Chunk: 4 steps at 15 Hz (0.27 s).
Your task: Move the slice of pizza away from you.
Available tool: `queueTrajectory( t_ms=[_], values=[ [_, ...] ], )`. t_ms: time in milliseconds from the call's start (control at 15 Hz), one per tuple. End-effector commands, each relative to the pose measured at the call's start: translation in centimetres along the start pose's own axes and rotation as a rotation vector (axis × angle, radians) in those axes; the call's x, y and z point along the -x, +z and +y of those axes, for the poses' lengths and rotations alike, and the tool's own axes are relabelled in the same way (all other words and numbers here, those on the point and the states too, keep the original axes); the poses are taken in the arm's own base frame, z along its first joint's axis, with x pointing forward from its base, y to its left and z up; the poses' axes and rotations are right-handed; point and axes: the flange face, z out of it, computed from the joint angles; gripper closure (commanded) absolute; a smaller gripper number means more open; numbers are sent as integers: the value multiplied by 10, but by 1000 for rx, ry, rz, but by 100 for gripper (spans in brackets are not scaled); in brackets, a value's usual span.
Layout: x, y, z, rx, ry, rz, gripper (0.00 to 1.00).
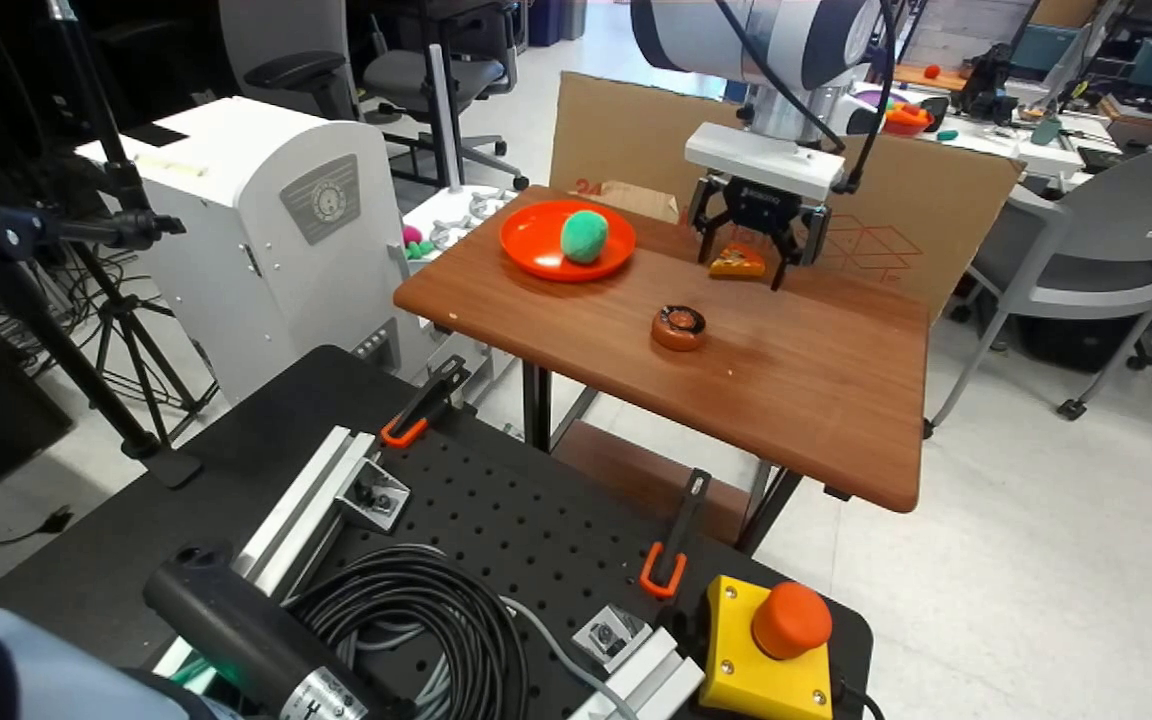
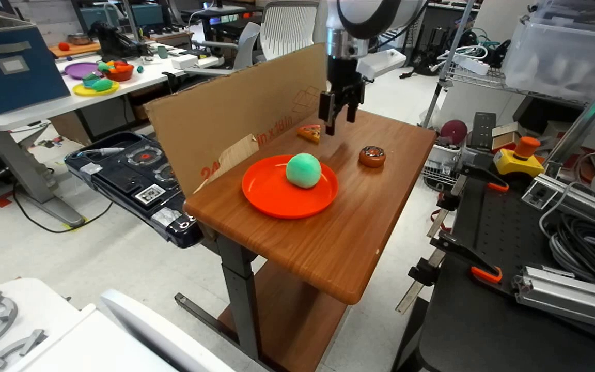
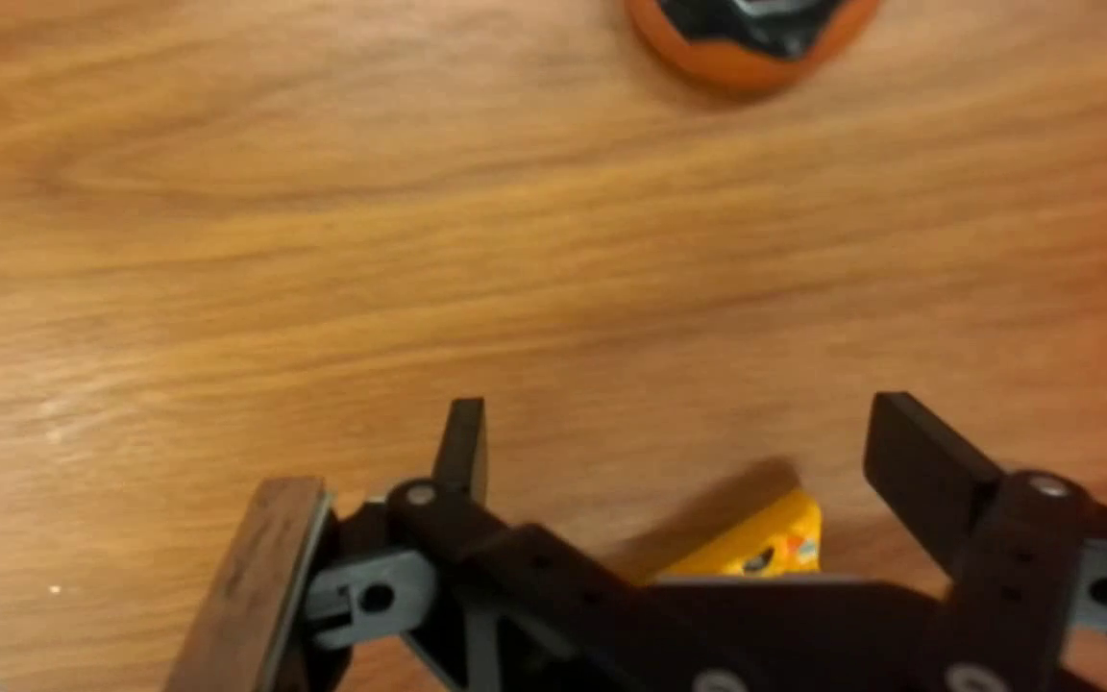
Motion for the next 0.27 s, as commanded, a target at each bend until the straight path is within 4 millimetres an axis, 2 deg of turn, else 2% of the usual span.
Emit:
queueTrajectory(
  t_ms=[0,133,200],
  values=[
    [13,-2,5,28,-42,-19,0],
    [36,-4,13,52,-79,-49,0],
    [41,-5,14,53,-85,-55,0]
  ],
)
